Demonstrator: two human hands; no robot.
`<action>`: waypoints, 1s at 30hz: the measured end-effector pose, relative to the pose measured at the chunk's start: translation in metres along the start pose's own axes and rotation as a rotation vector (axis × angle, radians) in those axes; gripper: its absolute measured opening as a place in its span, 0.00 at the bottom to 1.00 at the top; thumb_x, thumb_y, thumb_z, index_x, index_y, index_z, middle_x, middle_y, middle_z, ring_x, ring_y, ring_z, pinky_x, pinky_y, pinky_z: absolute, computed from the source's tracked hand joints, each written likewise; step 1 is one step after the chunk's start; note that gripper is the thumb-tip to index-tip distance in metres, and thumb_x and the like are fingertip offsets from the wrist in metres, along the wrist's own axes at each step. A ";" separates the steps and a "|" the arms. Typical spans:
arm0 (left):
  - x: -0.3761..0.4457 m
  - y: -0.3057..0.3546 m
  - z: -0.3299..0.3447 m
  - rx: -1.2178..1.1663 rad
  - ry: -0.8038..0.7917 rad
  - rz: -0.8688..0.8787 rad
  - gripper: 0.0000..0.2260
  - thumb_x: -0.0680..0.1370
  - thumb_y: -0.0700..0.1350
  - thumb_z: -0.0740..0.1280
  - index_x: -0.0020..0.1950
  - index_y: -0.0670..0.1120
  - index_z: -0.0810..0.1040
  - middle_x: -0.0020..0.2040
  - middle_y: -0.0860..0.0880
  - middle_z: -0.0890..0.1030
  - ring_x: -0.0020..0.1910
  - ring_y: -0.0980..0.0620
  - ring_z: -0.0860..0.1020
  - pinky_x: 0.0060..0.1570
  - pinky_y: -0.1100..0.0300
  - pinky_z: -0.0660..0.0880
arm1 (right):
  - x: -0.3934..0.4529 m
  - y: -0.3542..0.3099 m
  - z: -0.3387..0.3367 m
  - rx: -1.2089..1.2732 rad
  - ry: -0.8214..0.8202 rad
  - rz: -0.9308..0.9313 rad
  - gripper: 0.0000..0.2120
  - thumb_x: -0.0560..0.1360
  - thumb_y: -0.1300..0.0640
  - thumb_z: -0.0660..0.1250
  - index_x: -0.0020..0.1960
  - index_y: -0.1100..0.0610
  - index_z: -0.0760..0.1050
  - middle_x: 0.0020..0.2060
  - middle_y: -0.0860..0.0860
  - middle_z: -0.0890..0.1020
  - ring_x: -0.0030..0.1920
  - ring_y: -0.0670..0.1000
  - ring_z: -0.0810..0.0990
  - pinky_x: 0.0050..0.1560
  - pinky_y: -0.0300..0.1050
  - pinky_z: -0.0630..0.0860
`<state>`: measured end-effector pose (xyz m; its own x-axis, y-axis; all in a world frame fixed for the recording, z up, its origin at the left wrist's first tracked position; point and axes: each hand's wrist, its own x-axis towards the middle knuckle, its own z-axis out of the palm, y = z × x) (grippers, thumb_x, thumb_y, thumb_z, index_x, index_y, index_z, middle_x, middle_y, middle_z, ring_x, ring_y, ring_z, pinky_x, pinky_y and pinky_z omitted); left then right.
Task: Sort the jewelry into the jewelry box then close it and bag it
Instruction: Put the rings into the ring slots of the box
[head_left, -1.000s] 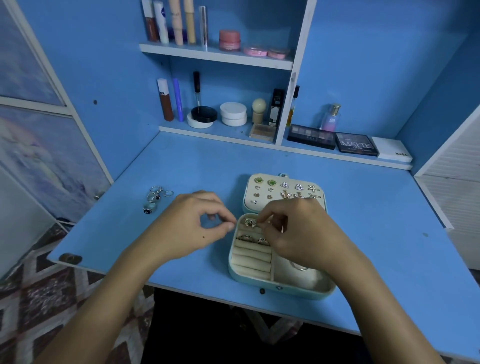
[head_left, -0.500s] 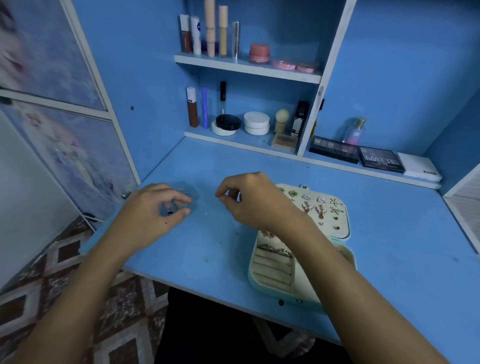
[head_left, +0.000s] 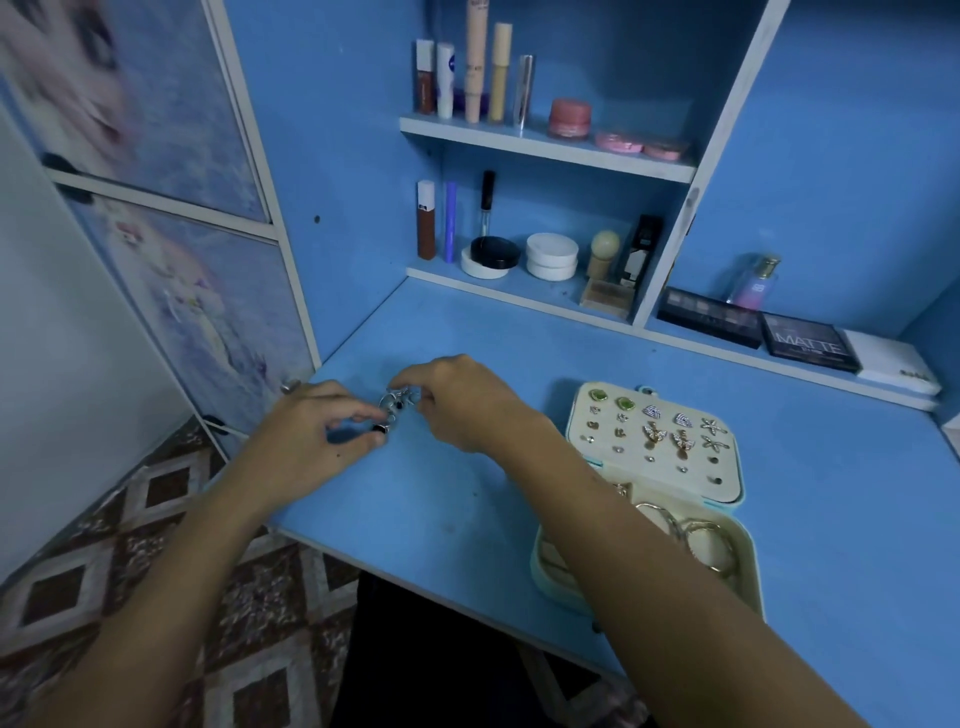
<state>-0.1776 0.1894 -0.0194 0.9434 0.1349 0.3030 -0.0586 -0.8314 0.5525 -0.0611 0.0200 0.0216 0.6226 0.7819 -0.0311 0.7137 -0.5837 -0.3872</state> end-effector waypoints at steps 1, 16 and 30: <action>0.000 -0.001 0.001 -0.002 -0.003 -0.002 0.10 0.72 0.50 0.76 0.49 0.64 0.81 0.45 0.56 0.78 0.43 0.58 0.75 0.45 0.64 0.71 | 0.002 -0.001 0.001 -0.017 -0.006 -0.009 0.22 0.79 0.64 0.60 0.67 0.45 0.76 0.57 0.53 0.78 0.54 0.56 0.79 0.50 0.50 0.79; 0.000 -0.001 0.002 -0.012 -0.021 -0.027 0.08 0.74 0.49 0.75 0.43 0.62 0.80 0.45 0.58 0.77 0.45 0.57 0.75 0.45 0.62 0.70 | 0.003 -0.005 0.007 -0.075 0.050 -0.086 0.12 0.82 0.54 0.63 0.61 0.45 0.80 0.54 0.51 0.76 0.55 0.56 0.77 0.48 0.46 0.72; 0.004 0.013 0.005 -0.007 0.008 -0.026 0.04 0.76 0.46 0.73 0.44 0.55 0.80 0.44 0.56 0.79 0.46 0.59 0.76 0.43 0.72 0.67 | -0.004 0.000 -0.004 -0.041 0.190 -0.057 0.09 0.79 0.59 0.66 0.57 0.52 0.79 0.55 0.52 0.75 0.52 0.55 0.78 0.47 0.47 0.74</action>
<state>-0.1728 0.1760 -0.0150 0.9421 0.1604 0.2945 -0.0367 -0.8236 0.5659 -0.0624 0.0155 0.0252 0.6271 0.7612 0.1656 0.7599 -0.5509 -0.3450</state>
